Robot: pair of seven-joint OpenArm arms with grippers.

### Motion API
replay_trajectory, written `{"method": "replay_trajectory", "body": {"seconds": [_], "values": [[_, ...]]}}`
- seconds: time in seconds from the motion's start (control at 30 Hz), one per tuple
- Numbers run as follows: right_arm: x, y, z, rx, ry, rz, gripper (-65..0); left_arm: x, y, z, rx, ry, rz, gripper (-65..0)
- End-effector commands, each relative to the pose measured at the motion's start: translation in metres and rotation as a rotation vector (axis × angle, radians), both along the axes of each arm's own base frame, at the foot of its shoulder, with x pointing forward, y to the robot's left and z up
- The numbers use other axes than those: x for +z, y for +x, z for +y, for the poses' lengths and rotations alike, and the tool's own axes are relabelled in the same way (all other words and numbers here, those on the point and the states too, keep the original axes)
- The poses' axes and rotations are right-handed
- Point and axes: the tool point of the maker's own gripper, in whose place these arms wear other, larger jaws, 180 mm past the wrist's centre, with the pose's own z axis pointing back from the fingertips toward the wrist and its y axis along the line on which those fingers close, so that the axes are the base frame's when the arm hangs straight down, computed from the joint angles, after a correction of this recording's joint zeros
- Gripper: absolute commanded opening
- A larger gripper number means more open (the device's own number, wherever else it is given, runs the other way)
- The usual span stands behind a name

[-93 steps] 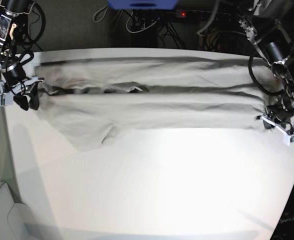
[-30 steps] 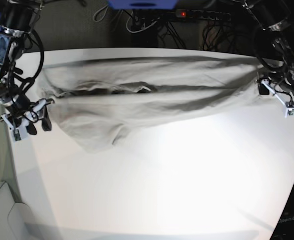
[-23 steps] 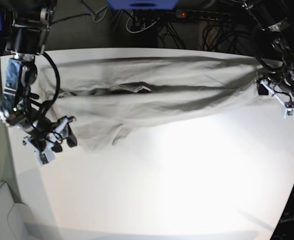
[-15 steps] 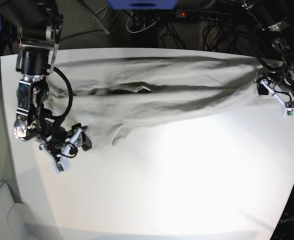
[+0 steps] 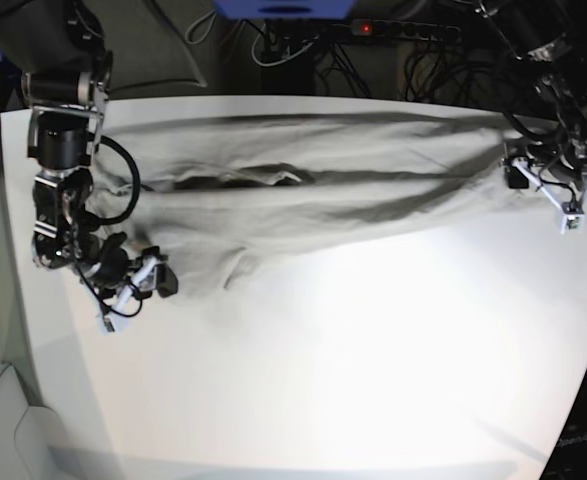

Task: Layout the t-shirt on the table in an organized manner, then fold the t-shirt properly
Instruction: 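Lift the strip end with the right gripper and tuck it under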

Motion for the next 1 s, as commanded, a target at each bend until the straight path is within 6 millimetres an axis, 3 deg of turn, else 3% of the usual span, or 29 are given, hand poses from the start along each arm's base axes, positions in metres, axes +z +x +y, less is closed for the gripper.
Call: {"method": "replay_trajectory", "body": {"seconds": [0.0,0.1,0.17,0.33,0.43,0.63,0.8,0.97], "values": [[0.021,0.016,-0.005,-0.007,0.012,-0.066,-31.9,0.013,0.009,0.006,-0.007,0.021,-0.042,-12.7],[0.017,0.013,-0.005,-0.007,0.014,-0.057,-33.6,0.012,0.009,0.007,-0.006,0.024,-0.04,-12.7],[0.016,0.012,-0.003,-0.003,0.014,-0.054,-39.4,0.013,0.01,0.006,-0.006,0.022,-0.042,-12.7],[0.011,0.009,0.01,0.052,-0.009,-0.041,-64.8,0.013,0.01,0.006,-0.009,0.023,-0.041,-12.7],[0.014,0.01,0.014,0.069,-0.019,-0.048,-65.0,0.013,0.01,0.006,-0.007,0.024,-0.041,-12.7],[0.049,0.012,0.017,0.097,-0.063,-0.164,-65.0,0.012,0.01,0.006,-0.007,0.023,-0.04,-12.7],[0.076,-0.007,0.022,0.158,-0.163,-0.224,-65.0,0.005,0.007,0.005,-0.003,0.008,-0.022,-12.7],[0.088,-0.034,0.001,0.128,-0.232,-0.244,-65.0,0.005,0.007,0.005,-0.004,0.007,-0.021,-12.7]]}}
